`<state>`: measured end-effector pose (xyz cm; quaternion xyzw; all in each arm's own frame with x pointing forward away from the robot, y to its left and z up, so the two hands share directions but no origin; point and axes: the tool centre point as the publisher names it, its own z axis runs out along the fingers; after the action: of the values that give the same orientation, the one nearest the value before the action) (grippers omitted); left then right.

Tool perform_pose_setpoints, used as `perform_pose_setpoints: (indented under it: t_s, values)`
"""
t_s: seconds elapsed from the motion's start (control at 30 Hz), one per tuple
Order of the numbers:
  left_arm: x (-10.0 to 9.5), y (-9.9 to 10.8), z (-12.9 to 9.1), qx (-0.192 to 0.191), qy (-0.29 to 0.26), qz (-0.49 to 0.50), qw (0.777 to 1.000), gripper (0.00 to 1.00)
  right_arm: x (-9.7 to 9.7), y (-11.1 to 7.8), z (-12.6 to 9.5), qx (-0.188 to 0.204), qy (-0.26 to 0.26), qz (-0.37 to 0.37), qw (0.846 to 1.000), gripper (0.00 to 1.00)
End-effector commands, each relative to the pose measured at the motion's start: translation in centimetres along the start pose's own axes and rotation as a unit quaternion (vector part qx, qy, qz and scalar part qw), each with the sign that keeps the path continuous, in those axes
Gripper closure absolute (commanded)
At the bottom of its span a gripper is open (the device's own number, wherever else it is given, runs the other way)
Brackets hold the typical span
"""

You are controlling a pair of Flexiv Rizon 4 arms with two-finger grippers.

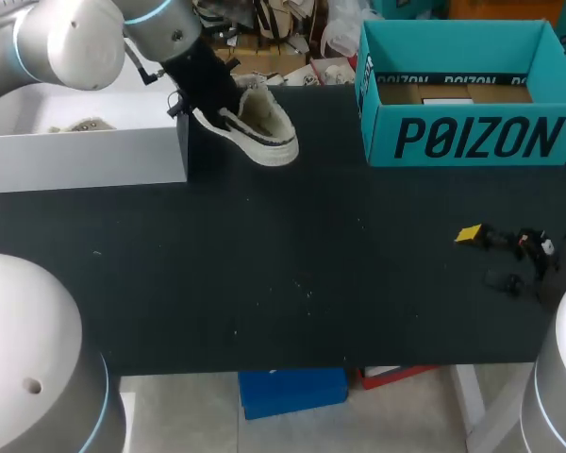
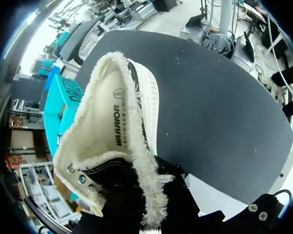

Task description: Take the shoe out of the shoebox, open the shoe tongue, remove and reinsert the insole, then place the shoe into the shoebox

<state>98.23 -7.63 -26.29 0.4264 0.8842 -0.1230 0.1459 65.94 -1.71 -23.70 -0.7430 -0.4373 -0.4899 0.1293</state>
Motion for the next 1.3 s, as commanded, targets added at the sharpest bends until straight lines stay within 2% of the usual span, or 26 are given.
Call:
perform_pose_setpoints:
  t_s: [0.03, 0.2, 0.23, 0.3, 0.47, 0.77, 1.0, 1.13, 1.3]
  values:
    - [1.6, 3.5, -0.3, -0.030, -0.023, -0.146, 0.988, 1.00, 0.0, -0.1, -0.2, -0.001, 0.000, 0.000, 1.000, 0.00]
    - [3.8, 7.7, -1.5, -0.055, -0.035, -0.202, 0.977, 1.00, 0.0, -0.1, -0.2, -0.001, 0.000, 0.000, 1.000, 0.00]
    - [4.3, 8.5, -2.1, -0.048, -0.040, -0.210, 0.976, 1.00, 0.0, -0.1, -0.2, -0.001, 0.000, 0.000, 1.000, 0.00]
    - [4.6, 9.3, -3.1, -0.052, -0.044, -0.208, 0.976, 1.00, 0.0, -0.1, -0.2, -0.001, 0.000, 0.000, 1.000, 0.00]
    - [4.3, 9.2, -4.1, -0.055, -0.042, -0.174, 0.982, 1.00, 0.0, -0.1, -0.2, -0.001, 0.000, 0.000, 1.000, 0.00]
    - [1.6, 7.0, -5.2, -0.051, -0.033, -0.115, 0.992, 1.00, 0.0, -0.1, -0.2, -0.001, 0.000, 0.000, 1.000, 0.00]
    - [-0.4, 6.5, -8.7, -0.076, -0.022, -0.115, 0.990, 1.00, 0.0, -0.1, -0.2, -0.001, 0.000, 0.000, 1.000, 0.00]
    - [-0.2, 7.3, -10.8, -0.097, -0.019, -0.154, 0.983, 1.00, 0.0, -0.1, -0.2, -0.001, 0.000, 0.000, 1.000, 0.00]
    - [1.8, 9.3, -12.4, -0.123, -0.022, -0.194, 0.973, 1.00, 0.0, -0.1, -0.2, -0.001, 0.000, 0.000, 1.000, 0.00]
